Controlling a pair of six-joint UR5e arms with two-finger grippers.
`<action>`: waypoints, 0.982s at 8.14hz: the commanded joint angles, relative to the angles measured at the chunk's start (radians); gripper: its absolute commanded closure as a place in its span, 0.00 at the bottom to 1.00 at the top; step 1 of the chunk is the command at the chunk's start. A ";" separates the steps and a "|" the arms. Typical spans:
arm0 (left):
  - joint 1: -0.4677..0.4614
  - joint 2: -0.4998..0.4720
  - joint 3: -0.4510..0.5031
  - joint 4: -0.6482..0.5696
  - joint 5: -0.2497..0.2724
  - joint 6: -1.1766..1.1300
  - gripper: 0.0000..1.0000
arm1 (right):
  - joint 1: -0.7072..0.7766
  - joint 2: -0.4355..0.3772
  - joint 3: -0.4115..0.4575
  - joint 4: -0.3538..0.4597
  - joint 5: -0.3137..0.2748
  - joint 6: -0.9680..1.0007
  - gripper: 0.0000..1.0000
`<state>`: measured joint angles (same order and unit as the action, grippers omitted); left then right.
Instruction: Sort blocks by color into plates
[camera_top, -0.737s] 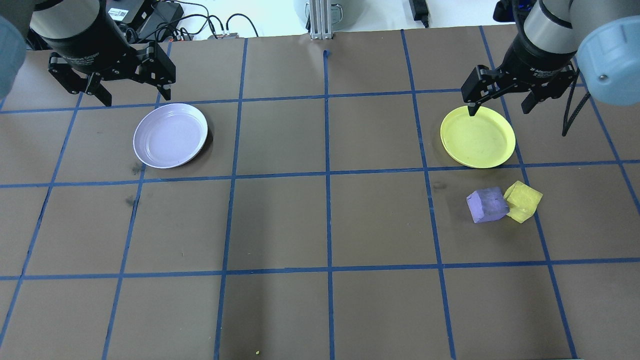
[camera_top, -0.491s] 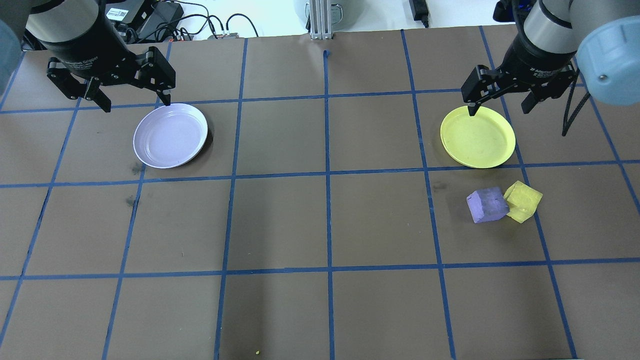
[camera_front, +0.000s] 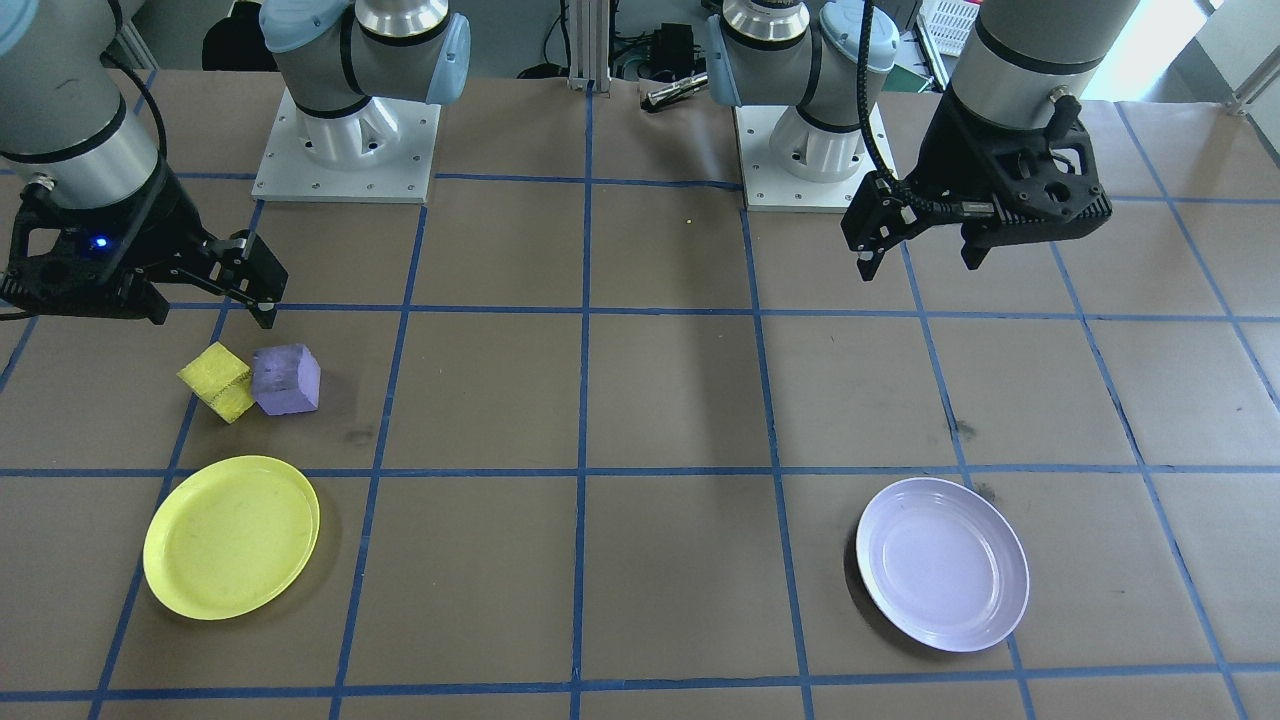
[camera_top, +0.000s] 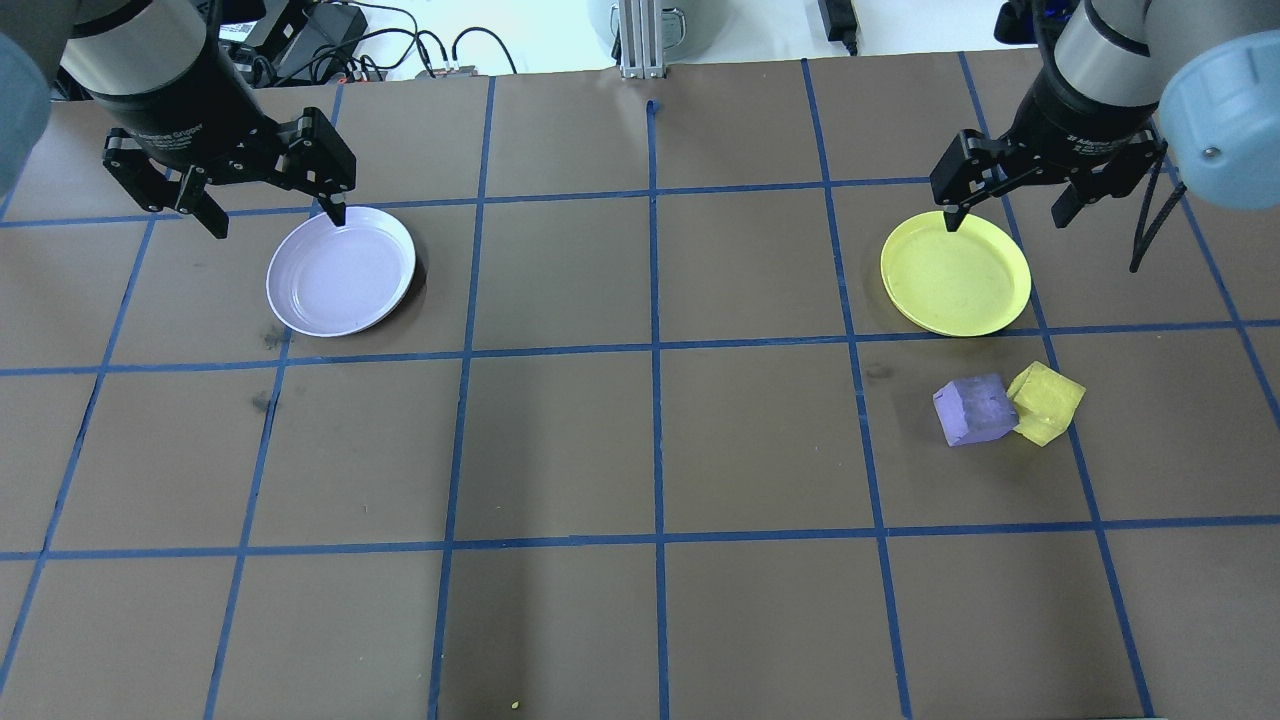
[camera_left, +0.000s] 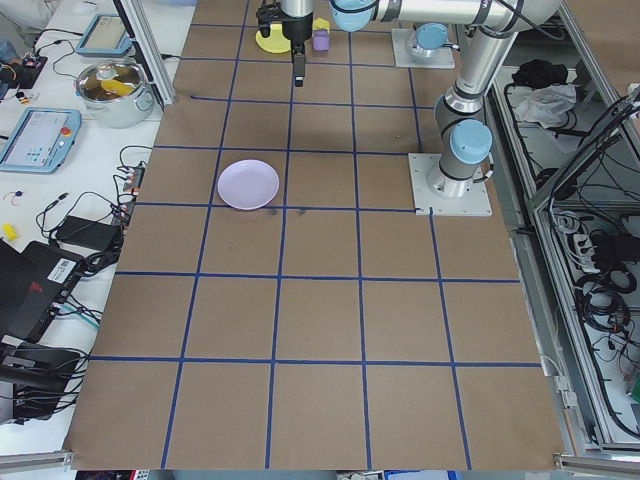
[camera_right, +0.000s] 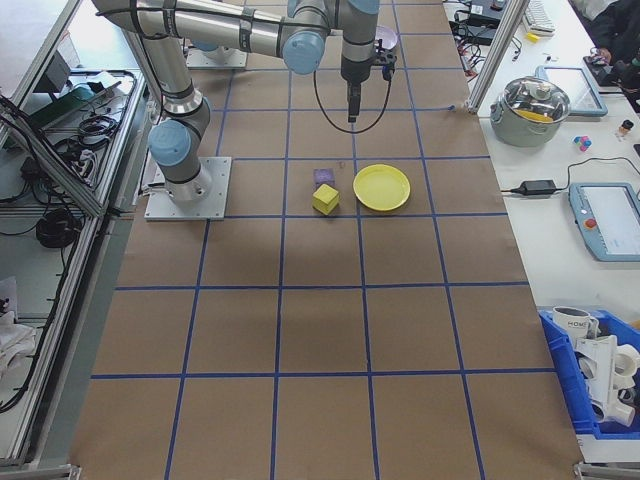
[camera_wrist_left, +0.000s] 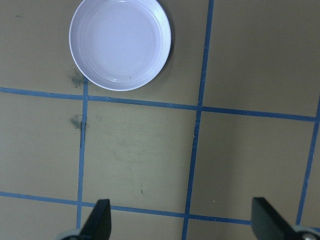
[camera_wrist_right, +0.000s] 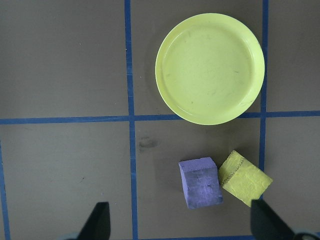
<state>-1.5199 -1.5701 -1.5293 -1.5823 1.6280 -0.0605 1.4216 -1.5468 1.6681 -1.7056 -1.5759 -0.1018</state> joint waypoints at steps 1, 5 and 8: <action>0.000 -0.016 -0.003 -0.004 0.004 0.004 0.00 | -0.109 0.014 0.089 0.023 0.001 0.180 0.00; -0.002 0.047 -0.002 -0.066 0.006 0.001 0.00 | -0.133 0.159 0.111 -0.114 -0.052 0.356 0.00; -0.002 -0.007 -0.002 -0.076 0.012 0.011 0.00 | -0.136 0.240 0.113 -0.264 -0.167 0.376 0.02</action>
<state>-1.5208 -1.5601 -1.5348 -1.6433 1.6333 -0.0582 1.2877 -1.3392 1.7796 -1.9090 -1.7003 0.2662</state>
